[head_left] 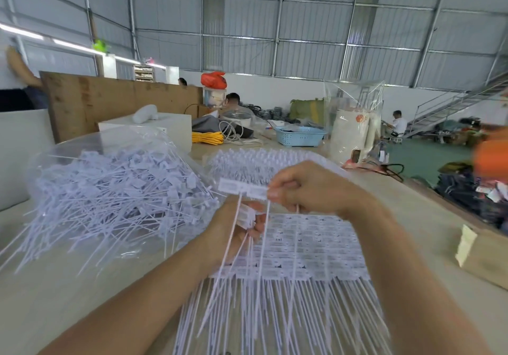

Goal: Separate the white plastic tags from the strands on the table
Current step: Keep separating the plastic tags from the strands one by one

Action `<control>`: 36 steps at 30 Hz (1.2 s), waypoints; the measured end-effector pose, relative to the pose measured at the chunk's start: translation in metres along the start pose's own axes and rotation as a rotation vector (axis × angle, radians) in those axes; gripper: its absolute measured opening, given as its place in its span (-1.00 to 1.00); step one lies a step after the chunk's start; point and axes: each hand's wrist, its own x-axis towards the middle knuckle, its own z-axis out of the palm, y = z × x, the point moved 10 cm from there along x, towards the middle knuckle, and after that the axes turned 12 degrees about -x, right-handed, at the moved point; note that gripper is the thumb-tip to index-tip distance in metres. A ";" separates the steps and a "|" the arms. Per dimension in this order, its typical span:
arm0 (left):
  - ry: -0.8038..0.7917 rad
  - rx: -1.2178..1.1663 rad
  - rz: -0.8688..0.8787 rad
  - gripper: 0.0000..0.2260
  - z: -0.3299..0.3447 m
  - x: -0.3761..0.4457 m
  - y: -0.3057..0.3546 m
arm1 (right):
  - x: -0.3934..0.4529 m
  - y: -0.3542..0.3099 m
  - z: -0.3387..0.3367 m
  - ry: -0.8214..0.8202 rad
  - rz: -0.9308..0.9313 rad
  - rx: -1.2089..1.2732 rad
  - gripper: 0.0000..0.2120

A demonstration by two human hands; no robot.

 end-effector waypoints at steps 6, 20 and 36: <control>0.096 0.179 0.072 -0.46 -0.014 -0.004 0.015 | 0.016 0.072 0.054 -0.032 0.145 0.046 -0.87; 0.019 0.528 0.289 -0.78 0.003 -0.013 0.024 | 0.021 0.054 0.070 0.029 0.059 0.119 -0.78; 0.000 0.488 0.112 -0.74 0.018 -0.010 0.018 | 0.021 0.049 0.040 0.137 0.002 -0.315 -0.85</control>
